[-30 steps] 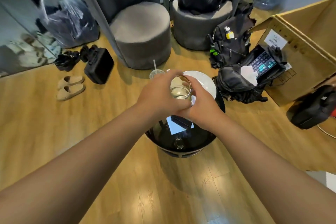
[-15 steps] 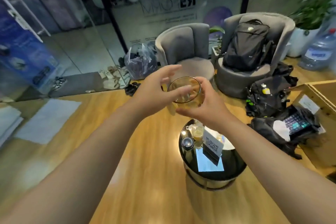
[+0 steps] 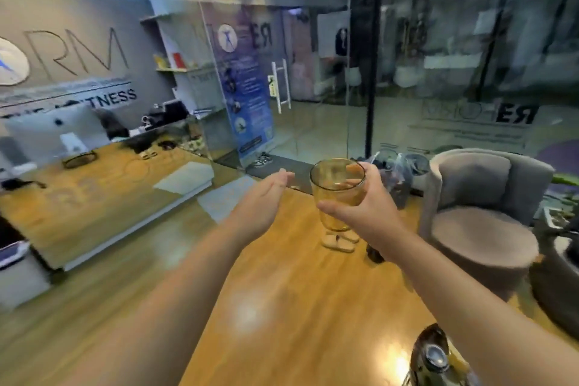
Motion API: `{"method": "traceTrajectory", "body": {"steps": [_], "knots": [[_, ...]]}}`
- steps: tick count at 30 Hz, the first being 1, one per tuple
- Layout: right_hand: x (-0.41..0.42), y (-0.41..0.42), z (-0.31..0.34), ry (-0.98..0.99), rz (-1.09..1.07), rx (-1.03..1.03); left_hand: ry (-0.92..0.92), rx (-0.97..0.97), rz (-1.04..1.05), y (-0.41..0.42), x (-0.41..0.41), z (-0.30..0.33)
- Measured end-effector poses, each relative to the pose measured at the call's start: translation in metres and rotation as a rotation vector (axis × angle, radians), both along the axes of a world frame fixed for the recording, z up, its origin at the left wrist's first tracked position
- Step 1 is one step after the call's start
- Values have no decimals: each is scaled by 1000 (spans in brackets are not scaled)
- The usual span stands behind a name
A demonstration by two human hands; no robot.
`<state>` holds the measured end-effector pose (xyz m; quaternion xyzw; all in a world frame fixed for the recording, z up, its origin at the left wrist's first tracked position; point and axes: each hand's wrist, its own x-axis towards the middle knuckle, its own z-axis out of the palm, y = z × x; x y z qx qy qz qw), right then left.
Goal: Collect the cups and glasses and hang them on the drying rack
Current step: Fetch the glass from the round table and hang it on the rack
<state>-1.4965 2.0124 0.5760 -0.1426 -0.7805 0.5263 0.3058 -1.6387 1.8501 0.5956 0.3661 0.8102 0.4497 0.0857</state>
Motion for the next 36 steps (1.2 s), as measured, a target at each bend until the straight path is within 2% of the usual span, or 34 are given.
{"method": "traceTrajectory", "body": {"steps": [5,9,14,20,28,36], "knots": [[-66,-88,24,17,187,9,77,25,211,-124,-31,34],[-102,-188,36,21,344,13,166,-43,345,-244,-30,45],[-125,-319,42,-61,526,13,179,-68,521,-403,-7,58],[-124,-490,64,-31,751,6,176,-69,768,-579,45,68],[-131,-698,74,-7,1062,-4,220,-113,1110,-761,105,76],[-159,-890,72,10,1456,-23,200,-148,1483,-903,145,69]]}}
